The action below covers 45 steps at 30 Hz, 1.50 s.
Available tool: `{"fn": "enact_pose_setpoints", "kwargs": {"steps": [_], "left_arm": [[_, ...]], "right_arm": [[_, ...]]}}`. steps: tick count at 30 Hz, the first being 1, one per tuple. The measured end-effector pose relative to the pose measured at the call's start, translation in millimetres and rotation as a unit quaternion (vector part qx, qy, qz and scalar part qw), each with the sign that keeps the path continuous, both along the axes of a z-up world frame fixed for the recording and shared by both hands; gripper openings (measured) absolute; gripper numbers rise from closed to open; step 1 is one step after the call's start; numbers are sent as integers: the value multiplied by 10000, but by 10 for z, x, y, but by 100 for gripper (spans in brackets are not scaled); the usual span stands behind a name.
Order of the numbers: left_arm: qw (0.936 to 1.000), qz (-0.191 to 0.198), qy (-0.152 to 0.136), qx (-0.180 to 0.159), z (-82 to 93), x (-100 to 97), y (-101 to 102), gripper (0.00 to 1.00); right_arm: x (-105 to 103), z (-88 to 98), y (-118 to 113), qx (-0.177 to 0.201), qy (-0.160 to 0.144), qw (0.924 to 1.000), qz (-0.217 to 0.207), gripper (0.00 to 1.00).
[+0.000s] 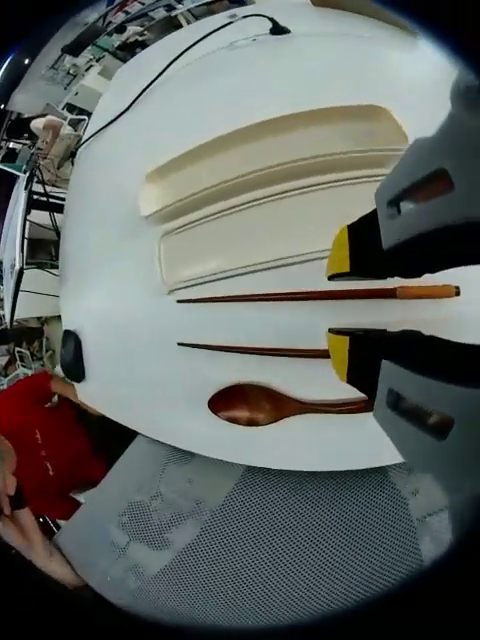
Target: Arrange the utensils inside the cutlery case until each visible utensil rests in its matching compartment.
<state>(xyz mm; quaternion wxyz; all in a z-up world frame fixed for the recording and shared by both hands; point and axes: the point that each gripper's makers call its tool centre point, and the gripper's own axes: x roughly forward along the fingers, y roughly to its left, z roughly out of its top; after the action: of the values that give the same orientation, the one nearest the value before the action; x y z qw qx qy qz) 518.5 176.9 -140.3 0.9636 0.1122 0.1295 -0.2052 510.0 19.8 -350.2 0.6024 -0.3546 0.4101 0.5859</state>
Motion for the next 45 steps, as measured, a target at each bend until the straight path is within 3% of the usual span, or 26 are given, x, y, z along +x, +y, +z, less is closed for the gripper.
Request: {"fn": "enact_pose_setpoints", "kwargs": {"steps": [13, 20, 36, 45], "left_arm": [[10000, 63, -9, -45, 1, 9, 46, 90], [10000, 49, 42, -33, -32, 9, 41, 90], [9999, 117, -48, 5, 9, 4, 87, 89], [9999, 148, -41, 16, 11, 6, 110, 89]], "right_arm": [[9, -109, 31, -245, -32, 9996, 135, 16], [26, -126, 42, -411, -208, 9983, 349, 14], [67, -139, 81, -942, -128, 9951, 274, 11], [71, -130, 91, -828, -80, 9965, 114, 11]]}}
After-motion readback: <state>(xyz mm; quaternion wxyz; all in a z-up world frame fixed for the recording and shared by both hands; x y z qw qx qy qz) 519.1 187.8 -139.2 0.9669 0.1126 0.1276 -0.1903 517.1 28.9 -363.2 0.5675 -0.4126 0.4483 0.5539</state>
